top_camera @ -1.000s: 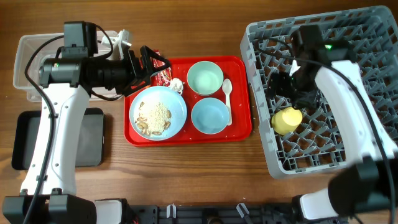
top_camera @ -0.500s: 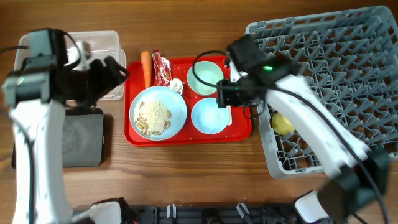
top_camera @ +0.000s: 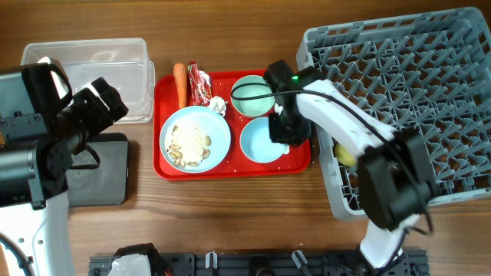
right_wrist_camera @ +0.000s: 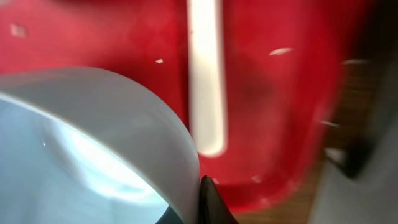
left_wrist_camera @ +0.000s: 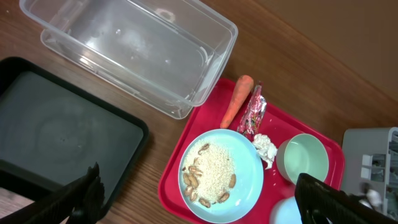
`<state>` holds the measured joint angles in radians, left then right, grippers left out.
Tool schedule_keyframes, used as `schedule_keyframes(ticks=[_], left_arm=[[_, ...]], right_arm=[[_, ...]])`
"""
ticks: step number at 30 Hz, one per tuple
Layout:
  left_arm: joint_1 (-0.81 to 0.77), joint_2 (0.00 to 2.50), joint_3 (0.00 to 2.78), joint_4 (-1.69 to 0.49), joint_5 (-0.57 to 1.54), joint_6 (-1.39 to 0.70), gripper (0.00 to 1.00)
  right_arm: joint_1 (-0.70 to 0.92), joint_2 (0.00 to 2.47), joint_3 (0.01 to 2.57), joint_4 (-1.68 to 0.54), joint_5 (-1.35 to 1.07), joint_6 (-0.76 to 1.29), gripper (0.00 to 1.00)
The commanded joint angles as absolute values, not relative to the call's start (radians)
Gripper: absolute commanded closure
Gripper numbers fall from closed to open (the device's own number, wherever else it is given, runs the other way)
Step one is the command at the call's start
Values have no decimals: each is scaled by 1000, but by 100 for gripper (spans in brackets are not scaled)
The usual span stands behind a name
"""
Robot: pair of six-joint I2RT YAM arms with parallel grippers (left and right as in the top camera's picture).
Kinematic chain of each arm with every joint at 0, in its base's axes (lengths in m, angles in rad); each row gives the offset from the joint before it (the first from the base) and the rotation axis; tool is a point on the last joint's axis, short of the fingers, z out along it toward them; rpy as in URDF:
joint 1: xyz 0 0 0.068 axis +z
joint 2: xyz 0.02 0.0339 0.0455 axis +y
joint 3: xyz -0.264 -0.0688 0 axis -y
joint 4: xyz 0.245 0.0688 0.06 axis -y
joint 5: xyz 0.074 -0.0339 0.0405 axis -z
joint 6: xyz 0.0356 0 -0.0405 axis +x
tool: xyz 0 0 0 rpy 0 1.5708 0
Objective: Sort waste into correct bins and load items into the dishwasher rack
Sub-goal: 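Grasp the light-blue bowl on the red tray with the right gripper, then place the light-blue bowl into the dish rack with the right gripper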
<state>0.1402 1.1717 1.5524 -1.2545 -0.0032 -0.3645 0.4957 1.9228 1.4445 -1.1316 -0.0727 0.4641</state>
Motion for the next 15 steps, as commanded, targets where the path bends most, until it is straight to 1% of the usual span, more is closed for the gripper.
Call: schedule_keyframes(ticks=[1,5,6,8,11,15], left_arm=[[140,1173,1562,-1254,-20,-374,0],[140,1173,1562,-1253,-20,-374,0],[140,1173,1562,-1253,-20,-374,0],[140,1173,1562,-1253,-20,-374,0],[140,1174,1562,-1254,-20,-374,0],[140,1173,1562,-1254,-20,-374,0]], right_arm=[[490,1694,1511,-1148,182,480,96],[490,1491,1511,-1133,776,554,96],[489,1468,1511,-1125,931,553,96],[476,1460,1511,-1111,1156,551,96],[417,1485,1500,-1082,1297,540,96],[285,1556,1466,-1000,1300,463,96]])
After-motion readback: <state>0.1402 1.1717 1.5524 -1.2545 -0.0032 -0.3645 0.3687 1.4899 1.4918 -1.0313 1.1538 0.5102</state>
